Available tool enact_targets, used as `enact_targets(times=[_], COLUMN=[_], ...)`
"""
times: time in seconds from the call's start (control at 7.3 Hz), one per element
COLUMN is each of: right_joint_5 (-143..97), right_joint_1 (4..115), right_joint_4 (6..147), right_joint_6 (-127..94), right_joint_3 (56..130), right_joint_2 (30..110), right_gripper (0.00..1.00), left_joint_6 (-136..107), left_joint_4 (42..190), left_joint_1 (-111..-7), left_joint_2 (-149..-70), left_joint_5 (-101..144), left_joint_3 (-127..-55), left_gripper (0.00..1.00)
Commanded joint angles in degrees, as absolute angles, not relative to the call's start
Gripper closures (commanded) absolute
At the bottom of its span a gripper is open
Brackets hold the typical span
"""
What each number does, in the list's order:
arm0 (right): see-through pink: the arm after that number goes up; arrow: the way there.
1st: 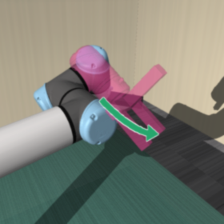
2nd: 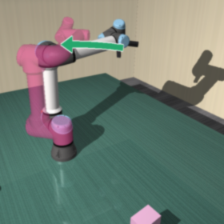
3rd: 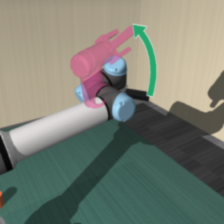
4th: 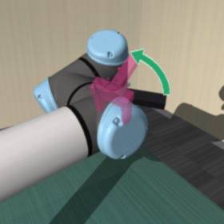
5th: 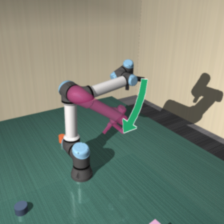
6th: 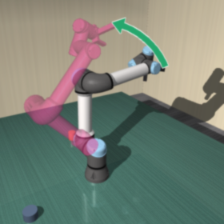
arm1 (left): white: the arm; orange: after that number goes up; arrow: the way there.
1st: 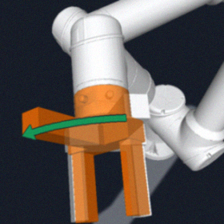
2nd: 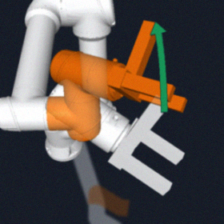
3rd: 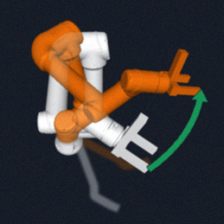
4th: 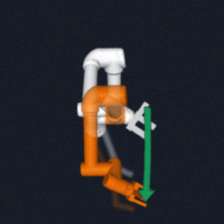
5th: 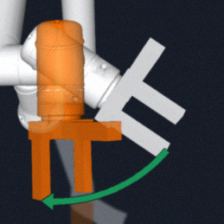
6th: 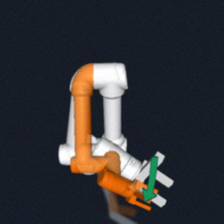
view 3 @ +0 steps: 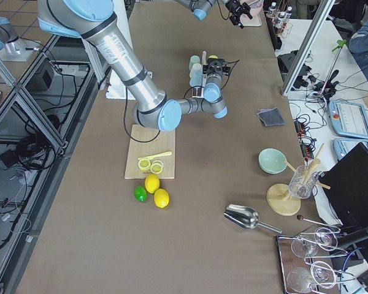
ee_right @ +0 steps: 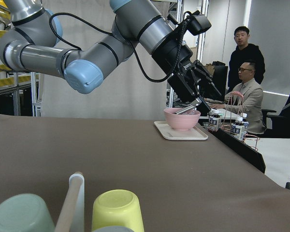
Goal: Place cup on cup holder
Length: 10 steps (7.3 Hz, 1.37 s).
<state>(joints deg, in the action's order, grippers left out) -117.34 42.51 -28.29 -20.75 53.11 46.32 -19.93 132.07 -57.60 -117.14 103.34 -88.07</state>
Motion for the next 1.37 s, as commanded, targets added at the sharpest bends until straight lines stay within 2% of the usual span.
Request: enact_targets(times=[0.0, 0.27, 0.55, 0.82, 1.23], right_joint_5=[-123.3, -126.8, -128.2, -130.9, -133.7], right_joint_1=[45.3, 45.9, 46.9, 49.5, 52.8], right_joint_4=[-17.2, -3.4, 8.1, 20.4, 43.6], right_joint_6=[-20.7, -20.6, -20.4, -20.2, -20.0], right_joint_3=[56.1, 58.8, 59.8, 61.1, 66.1], right_joint_2=[47.3, 47.4, 47.5, 47.8, 50.4], right_gripper=[0.00, 0.00, 0.00, 0.00, 0.00], left_joint_6=[-19.9, -17.3, -8.6, -8.6, -8.5], left_joint_4=[112.3, 95.4, 81.4, 78.4, 78.3], left_joint_1=[-58.9, -60.2, -65.0, -66.3, -74.4], left_joint_2=[-118.6, -119.4, -116.9, -107.8, -99.4], left_joint_5=[109.1, 109.2, 109.6, 117.1, 131.3], left_joint_3=[-87.8, -90.0, -89.6, -89.6, -88.6], left_gripper=[0.02, 0.02, 0.02, 0.02, 0.02])
